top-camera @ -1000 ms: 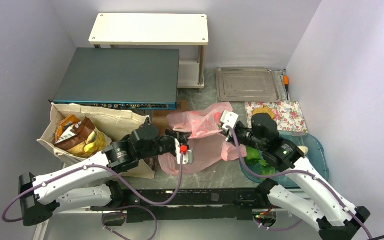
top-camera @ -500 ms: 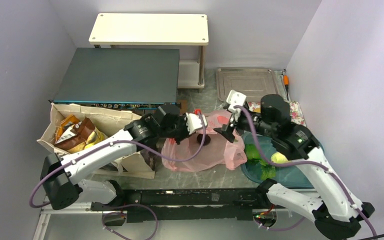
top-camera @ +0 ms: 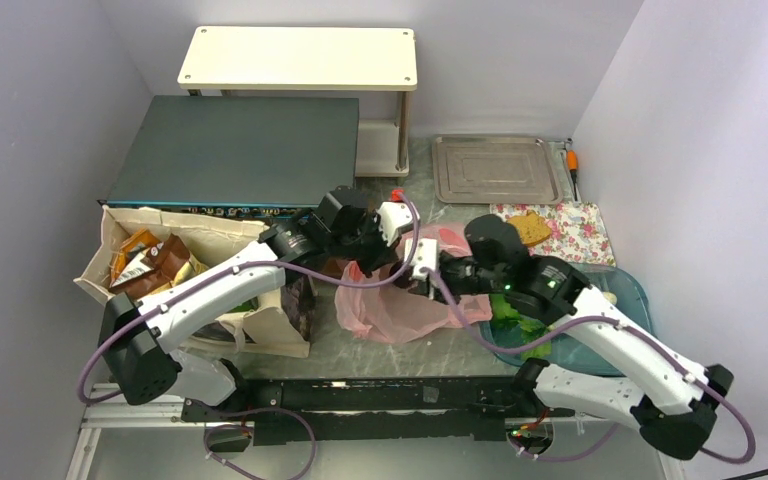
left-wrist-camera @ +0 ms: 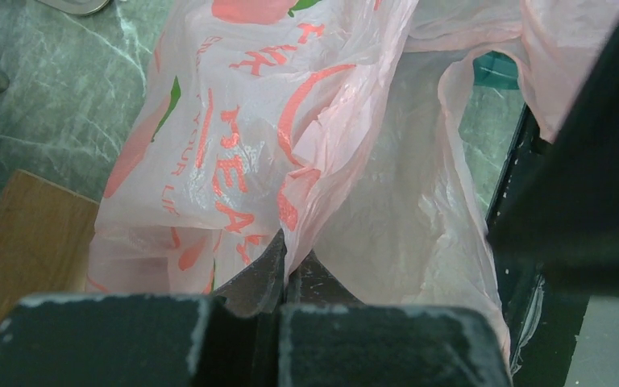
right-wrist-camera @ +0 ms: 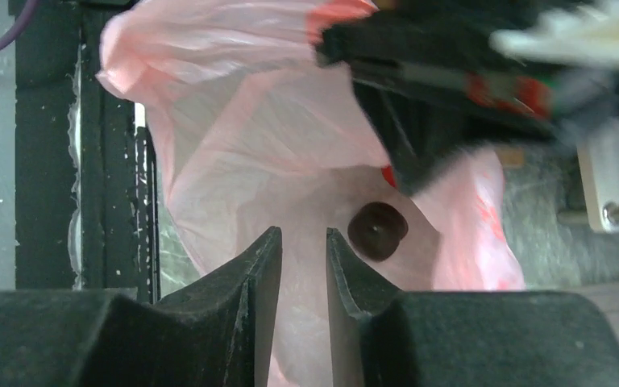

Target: Untie the knot of the grocery bags and take out the mixed food

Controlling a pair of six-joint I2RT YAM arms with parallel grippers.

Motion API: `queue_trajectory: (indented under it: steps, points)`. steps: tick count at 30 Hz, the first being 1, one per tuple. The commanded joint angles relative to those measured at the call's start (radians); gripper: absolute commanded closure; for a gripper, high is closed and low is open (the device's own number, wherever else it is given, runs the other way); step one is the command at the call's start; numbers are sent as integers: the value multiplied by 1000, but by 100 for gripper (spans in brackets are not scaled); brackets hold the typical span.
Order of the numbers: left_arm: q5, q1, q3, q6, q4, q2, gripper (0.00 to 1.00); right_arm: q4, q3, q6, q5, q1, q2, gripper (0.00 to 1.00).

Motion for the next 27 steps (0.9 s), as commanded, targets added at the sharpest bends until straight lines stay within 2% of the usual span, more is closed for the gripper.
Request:
queue_trajectory:
  steps: [1,3,5,7,10,14,20,27]
  points:
    - [40,20,47,-34,-1,7,100,130,-23,-102,139,96,34,75]
    - [51,30,49,-32,-3,7,100,182,-115,-130,190,97,10,79]
    - [74,44,49,-32,-6,8,100,317,-260,-159,253,97,-62,79]
    - [89,53,56,-27,-10,13,100,462,-393,-181,312,97,-113,73]
    - [104,56,72,-14,-14,20,100,604,-491,-192,395,97,-87,65]
    - [109,59,99,5,-30,31,100,740,-551,-154,424,91,-24,55]
    - [122,67,116,4,-54,48,100,815,-585,-72,409,83,70,29]
    - [141,72,109,-12,-55,50,100,915,-631,-30,432,49,149,18]
